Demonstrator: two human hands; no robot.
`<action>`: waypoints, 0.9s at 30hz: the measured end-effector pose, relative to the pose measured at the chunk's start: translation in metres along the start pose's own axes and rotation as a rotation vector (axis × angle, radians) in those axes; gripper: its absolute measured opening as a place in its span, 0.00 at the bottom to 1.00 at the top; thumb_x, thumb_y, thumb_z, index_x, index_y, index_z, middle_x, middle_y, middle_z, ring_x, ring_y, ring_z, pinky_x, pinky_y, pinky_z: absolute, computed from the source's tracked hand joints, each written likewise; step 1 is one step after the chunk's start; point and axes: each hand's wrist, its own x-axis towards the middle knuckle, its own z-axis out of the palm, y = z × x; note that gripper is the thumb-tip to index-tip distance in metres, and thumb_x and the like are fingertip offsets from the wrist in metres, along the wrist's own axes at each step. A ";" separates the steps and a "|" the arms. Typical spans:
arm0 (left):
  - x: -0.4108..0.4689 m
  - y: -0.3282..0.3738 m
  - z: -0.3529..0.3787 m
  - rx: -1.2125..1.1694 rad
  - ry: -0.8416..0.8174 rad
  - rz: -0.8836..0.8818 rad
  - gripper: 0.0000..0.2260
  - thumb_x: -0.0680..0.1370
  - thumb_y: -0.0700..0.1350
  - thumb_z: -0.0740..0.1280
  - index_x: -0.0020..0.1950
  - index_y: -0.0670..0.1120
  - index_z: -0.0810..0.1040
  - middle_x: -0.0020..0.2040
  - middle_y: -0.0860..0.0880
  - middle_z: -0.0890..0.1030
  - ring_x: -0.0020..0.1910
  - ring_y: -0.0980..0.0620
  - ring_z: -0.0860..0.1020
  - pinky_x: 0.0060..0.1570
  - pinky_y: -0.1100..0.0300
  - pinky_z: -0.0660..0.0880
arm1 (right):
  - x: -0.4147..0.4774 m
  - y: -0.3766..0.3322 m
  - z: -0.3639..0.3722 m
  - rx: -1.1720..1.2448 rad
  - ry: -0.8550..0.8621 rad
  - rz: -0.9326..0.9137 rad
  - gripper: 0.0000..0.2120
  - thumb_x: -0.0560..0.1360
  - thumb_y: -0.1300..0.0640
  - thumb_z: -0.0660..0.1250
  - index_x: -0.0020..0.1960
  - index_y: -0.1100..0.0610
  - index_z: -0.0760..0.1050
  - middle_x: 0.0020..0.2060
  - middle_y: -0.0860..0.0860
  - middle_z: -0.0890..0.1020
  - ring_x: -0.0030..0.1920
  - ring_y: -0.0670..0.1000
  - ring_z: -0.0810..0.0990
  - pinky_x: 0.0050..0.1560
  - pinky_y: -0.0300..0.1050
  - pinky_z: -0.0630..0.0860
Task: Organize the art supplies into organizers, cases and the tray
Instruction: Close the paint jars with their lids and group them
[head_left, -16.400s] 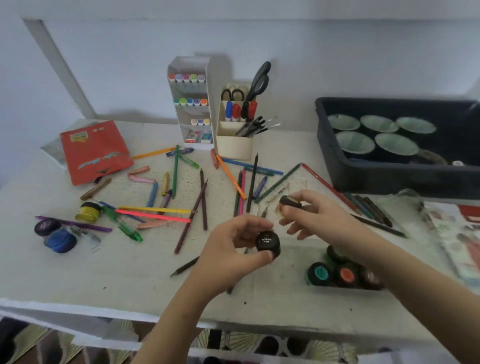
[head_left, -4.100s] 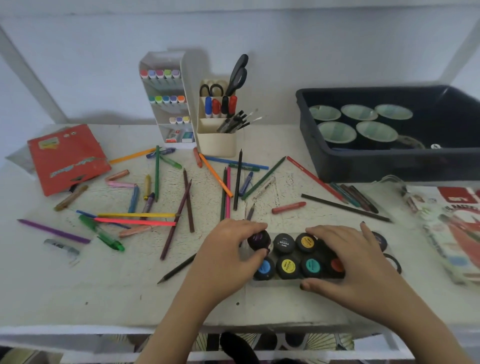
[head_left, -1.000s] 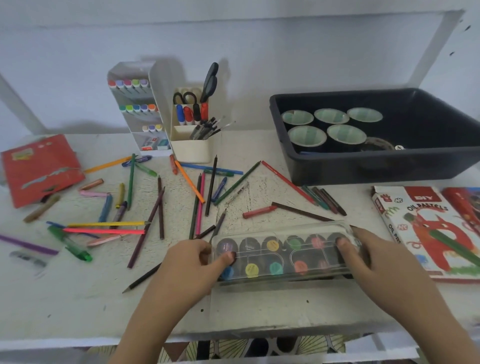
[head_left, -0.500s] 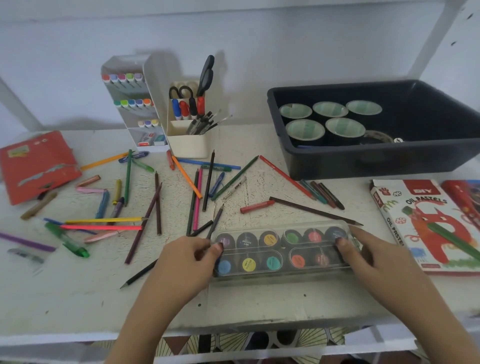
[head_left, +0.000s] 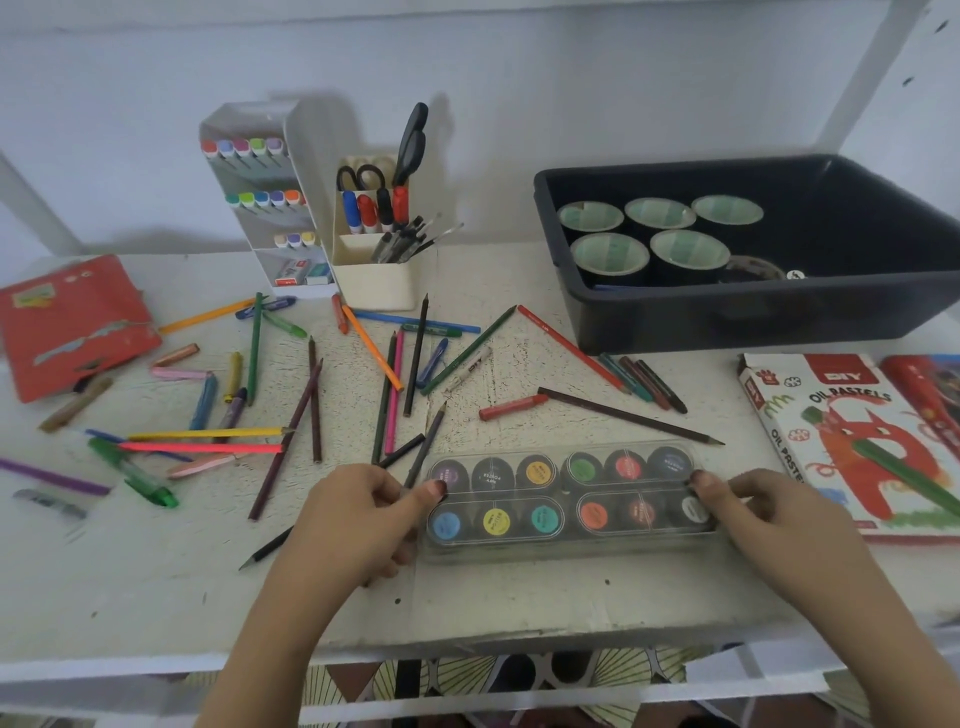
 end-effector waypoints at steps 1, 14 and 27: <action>-0.001 0.000 0.000 0.000 0.009 0.008 0.15 0.74 0.54 0.70 0.40 0.41 0.78 0.27 0.47 0.81 0.29 0.46 0.81 0.35 0.50 0.80 | 0.000 -0.001 -0.001 0.014 0.017 -0.018 0.31 0.66 0.25 0.57 0.39 0.54 0.74 0.32 0.49 0.78 0.35 0.47 0.76 0.32 0.39 0.67; -0.009 0.011 0.010 0.325 0.208 0.174 0.20 0.76 0.54 0.67 0.38 0.37 0.79 0.33 0.40 0.81 0.32 0.42 0.80 0.36 0.49 0.79 | -0.012 -0.014 0.012 -0.239 0.253 -0.212 0.16 0.76 0.49 0.64 0.35 0.56 0.81 0.23 0.46 0.75 0.26 0.44 0.72 0.29 0.37 0.67; -0.008 0.008 0.011 0.412 0.211 0.215 0.17 0.77 0.55 0.64 0.39 0.45 0.82 0.30 0.46 0.79 0.29 0.52 0.75 0.32 0.60 0.72 | -0.009 -0.012 0.011 -0.117 0.198 -0.231 0.13 0.76 0.53 0.65 0.39 0.59 0.82 0.26 0.49 0.79 0.29 0.47 0.74 0.33 0.43 0.72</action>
